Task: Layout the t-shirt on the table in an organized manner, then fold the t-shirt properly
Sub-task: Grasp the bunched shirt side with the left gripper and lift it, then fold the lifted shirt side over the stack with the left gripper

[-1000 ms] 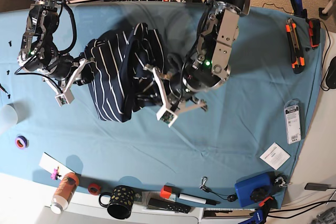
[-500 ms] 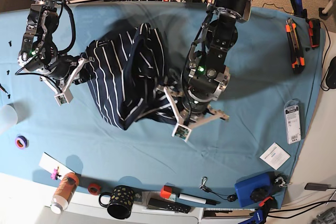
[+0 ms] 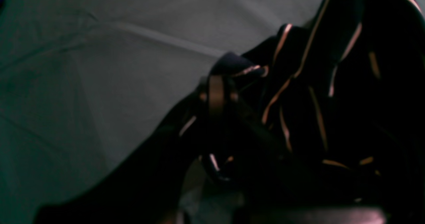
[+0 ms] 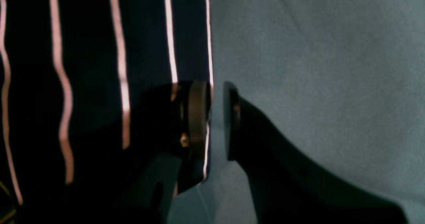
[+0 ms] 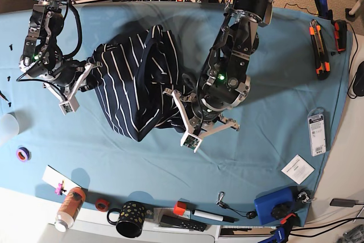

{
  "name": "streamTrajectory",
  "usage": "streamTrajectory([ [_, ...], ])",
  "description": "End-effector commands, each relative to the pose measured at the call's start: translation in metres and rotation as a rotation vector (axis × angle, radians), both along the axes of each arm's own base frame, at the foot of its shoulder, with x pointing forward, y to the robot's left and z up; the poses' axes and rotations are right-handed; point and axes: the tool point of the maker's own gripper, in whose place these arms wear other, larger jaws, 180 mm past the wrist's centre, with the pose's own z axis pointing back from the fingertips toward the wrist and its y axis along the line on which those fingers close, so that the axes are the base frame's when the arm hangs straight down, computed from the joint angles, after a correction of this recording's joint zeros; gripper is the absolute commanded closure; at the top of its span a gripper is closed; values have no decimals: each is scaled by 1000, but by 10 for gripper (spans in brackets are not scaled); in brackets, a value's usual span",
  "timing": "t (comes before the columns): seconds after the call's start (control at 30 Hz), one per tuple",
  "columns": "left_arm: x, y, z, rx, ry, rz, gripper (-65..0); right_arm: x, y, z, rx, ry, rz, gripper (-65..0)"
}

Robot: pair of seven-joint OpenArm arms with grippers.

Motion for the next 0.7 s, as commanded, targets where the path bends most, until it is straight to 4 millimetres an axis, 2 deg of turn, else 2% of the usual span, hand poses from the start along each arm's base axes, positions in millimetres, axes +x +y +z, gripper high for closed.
streamTrajectory([
  [0.0, 8, -4, 19, -28, -55, 1, -23, 10, -3, 13, -5, -52, 5, -96],
  [0.1, 9, -2, 19, -18, -59, 6, -237, 10, -3, 13, -5, -52, 5, -96],
  [0.17, 13, 5, 19, 8, -70, 42, -299, 10, -3, 13, -5, -52, 5, -96],
  [0.3, 20, 32, 26, 67, -103, 181, -301, 10, -3, 13, -5, -52, 5, -96],
  [0.37, 17, 33, 31, 56, -90, 187, -300, 10, -3, 13, -5, -52, 5, -96],
  [0.4, 13, 26, 32, 20, -76, 158, -301, 10, -3, 14, -5, -53, 5, -96],
  [0.53, -15, -26, 29, -140, -3, -107, -300, 10, -3, 14, -5, -53, 5, -96],
  [0.6, -26, -37, 27, -176, 15, -176, -301, 10, -3, 14, -5, -53, 5, -96],
  [0.67, -27, -37, 24, -173, 12, -171, -301, 10, -3, 13, -5, -52, 5, -96],
])
